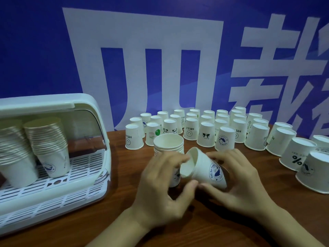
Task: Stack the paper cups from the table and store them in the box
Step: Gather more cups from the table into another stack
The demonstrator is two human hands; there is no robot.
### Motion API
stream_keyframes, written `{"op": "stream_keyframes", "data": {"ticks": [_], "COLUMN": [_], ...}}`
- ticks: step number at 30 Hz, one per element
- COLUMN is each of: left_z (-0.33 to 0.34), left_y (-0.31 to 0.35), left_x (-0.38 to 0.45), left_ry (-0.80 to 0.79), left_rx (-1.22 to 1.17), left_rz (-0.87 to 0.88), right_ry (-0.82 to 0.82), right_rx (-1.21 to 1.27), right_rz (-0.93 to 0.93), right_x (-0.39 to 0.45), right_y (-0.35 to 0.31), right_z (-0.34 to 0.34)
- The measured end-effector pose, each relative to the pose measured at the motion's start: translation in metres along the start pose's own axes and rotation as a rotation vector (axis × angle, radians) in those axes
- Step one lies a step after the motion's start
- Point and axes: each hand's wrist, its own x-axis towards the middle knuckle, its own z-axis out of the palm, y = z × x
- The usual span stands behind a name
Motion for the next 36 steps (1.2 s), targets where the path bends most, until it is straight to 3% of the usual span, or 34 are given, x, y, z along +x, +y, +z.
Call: {"op": "stream_keyframes", "data": {"ticks": [4, 13, 18, 23, 31, 36], "left_z": [0.010, 0.006, 0.006, 0.003, 0.002, 0.003], "left_y": [0.006, 0.024, 0.027, 0.028, 0.023, 0.027], "left_x": [-0.005, 0.005, 0.009, 0.005, -0.005, -0.004], "left_ry": [-0.137, -0.032, 0.002, -0.062, -0.138, -0.058], "left_rx": [-0.045, -0.418, -0.529, -0.505, -0.140, -0.207], "left_rz": [0.063, -0.540, -0.671, -0.599, -0.283, -0.327], "right_ry": [-0.021, -0.001, 0.013, 0.026, 0.056, 0.077], "right_rx": [-0.025, 0.024, 0.066, 0.112, 0.150, 0.174], "right_rz": [-0.142, -0.100, -0.099, -0.119, -0.167, -0.158], "right_x": [-0.001, -0.003, -0.004, -0.004, -0.003, -0.003], "right_y": [-0.003, -0.002, -0.002, -0.003, 0.003, 0.004], "right_z": [0.001, 0.000, -0.002, -0.007, -0.010, -0.010]}}
